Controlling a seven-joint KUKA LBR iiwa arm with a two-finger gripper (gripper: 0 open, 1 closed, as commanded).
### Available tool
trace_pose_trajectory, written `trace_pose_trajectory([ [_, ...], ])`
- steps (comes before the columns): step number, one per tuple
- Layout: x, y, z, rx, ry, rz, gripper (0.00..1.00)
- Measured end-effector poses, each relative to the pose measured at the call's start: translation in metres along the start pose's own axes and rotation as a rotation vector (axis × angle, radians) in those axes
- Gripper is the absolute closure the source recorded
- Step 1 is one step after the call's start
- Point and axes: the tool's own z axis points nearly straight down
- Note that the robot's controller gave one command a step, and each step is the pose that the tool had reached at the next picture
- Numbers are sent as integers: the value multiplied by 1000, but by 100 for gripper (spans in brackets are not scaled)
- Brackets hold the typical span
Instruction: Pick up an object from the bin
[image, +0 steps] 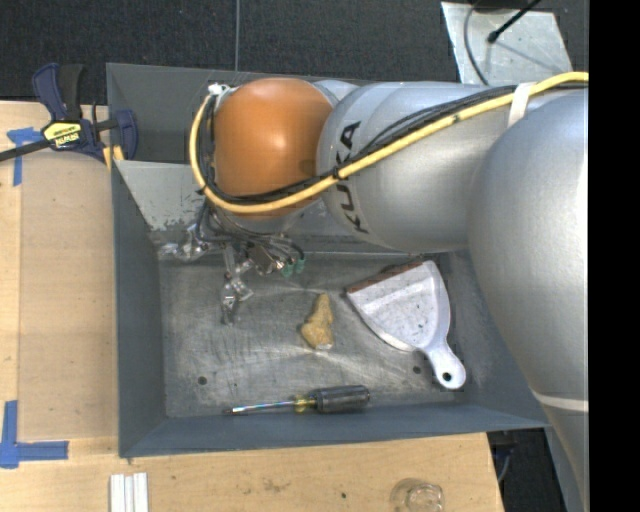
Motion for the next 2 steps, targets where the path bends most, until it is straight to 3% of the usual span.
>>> trace_pose_trajectory([
  [1,24,-30,4,-2,-6,-233,0],
  [2,61,-47,52,4,-7,-203,0],
])
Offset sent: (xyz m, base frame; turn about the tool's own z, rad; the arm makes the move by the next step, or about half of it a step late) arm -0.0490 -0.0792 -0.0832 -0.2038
